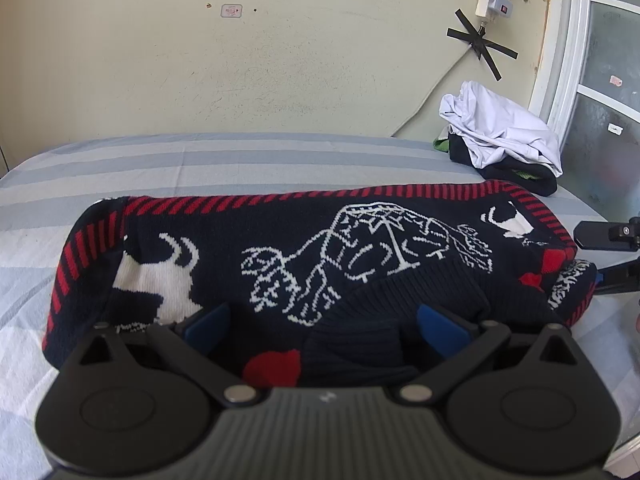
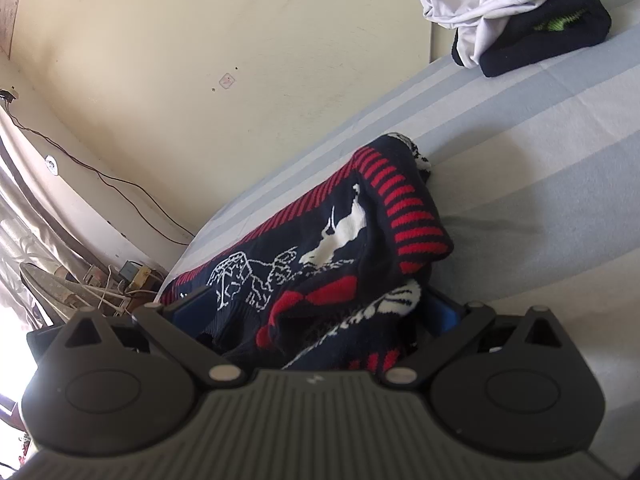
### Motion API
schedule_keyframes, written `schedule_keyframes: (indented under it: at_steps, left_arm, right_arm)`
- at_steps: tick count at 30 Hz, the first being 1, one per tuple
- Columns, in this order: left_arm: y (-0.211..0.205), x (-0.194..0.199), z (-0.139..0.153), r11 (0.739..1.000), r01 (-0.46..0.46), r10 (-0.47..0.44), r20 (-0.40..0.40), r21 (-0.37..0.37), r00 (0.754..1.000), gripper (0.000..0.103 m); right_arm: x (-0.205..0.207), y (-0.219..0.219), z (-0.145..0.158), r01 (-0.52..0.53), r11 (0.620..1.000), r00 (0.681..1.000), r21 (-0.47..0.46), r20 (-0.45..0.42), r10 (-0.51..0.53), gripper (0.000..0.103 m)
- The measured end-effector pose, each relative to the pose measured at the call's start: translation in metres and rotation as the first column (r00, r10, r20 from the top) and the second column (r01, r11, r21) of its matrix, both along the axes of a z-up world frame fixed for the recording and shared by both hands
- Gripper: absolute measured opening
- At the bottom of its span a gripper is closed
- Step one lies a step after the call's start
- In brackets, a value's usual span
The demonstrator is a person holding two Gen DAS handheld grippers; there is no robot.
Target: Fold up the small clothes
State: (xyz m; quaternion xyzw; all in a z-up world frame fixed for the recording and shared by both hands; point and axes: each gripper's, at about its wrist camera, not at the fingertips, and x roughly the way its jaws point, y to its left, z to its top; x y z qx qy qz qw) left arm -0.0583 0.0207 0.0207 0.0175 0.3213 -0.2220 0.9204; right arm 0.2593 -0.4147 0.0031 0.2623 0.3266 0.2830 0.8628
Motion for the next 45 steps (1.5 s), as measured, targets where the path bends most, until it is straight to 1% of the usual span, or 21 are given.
schedule_keyframes:
  at_steps: [32, 45]
  left_arm:
    - [0.0027, 0.0002, 0.0012, 1.0, 0.007, -0.007, -0.002, -0.008, 1.0, 0.103]
    - [0.0062, 0.0004, 0.0023, 1.0, 0.01, -0.011, -0.005, -0.028, 1.0, 0.103]
  right_arm:
    - [0.0002, -0.0008, 0.0009, -0.005, 1.0, 1.0, -0.003, 0.006, 0.005, 0.103]
    - [0.0005, 0.0007, 0.0005, 0.0, 1.0, 1.0, -0.006, 0.011, 0.0, 0.103]
